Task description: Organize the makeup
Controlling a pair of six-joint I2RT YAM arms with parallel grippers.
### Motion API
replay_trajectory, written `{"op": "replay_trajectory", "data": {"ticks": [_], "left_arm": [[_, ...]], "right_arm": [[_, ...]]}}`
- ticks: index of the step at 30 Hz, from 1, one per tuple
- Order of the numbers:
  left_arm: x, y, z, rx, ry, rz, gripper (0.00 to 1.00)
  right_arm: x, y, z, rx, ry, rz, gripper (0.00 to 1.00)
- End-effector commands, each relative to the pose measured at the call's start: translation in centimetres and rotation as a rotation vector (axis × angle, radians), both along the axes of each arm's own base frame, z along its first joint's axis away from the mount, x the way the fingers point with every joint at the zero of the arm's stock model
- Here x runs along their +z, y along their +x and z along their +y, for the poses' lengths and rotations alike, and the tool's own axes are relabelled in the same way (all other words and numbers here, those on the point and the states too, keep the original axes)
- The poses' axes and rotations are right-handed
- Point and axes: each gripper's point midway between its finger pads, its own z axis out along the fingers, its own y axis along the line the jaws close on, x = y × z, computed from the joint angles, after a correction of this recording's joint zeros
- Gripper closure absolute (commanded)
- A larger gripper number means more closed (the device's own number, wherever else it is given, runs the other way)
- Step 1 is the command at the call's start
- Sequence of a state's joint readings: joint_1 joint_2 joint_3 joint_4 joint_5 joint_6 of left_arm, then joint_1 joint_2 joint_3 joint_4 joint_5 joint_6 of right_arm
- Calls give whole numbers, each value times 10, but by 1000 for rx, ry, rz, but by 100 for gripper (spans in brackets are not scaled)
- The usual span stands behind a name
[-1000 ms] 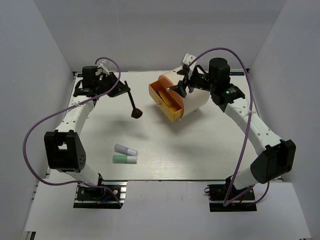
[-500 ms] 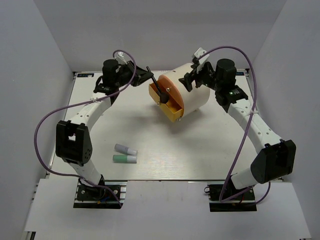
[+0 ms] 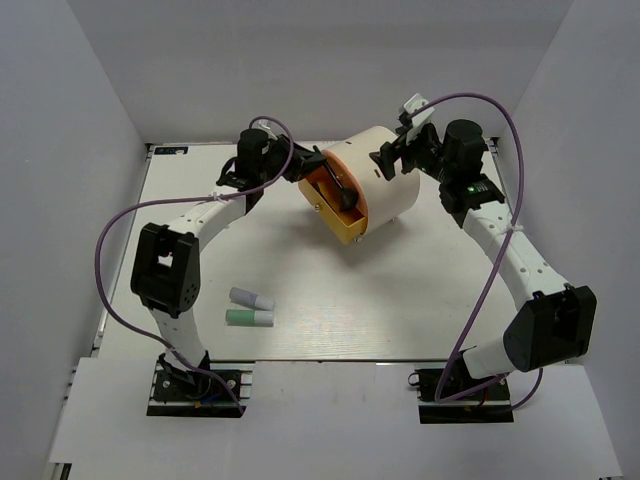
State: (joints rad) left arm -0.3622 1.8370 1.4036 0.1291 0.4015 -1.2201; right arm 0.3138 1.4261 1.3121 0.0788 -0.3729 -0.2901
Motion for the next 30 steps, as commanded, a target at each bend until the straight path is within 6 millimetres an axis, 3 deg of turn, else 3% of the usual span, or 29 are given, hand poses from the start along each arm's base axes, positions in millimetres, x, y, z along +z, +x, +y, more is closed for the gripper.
{"op": "replay_trajectory", "data": {"ticks": [1, 3, 4, 7, 18, 23, 27, 30], "left_arm": [[29, 1, -7, 9, -4, -63, 92], [26, -1, -6, 7, 13, -54, 88], [26, -1, -6, 7, 19, -53, 77], [27, -9, -8, -3, 33, -45, 59], [32, -20, -2, -1, 46, -35, 46], [50, -18, 13, 36, 56, -68, 44], [88, -20, 29, 78, 106, -176, 45], [88, -31, 35, 51, 192, -208, 65]], "right_arm": [[24, -4, -6, -6, 35, -62, 13], [22, -3, -7, -9, 35, -58, 12], [23, -3, -8, -11, 36, -61, 12], [21, -3, -9, -10, 37, -55, 12], [20, -2, -11, -4, 43, -49, 12], [18, -3, -9, 1, 38, -51, 11], [18, 5, -18, -55, 77, -26, 11], [12, 18, -22, -82, 103, 31, 11]]}}
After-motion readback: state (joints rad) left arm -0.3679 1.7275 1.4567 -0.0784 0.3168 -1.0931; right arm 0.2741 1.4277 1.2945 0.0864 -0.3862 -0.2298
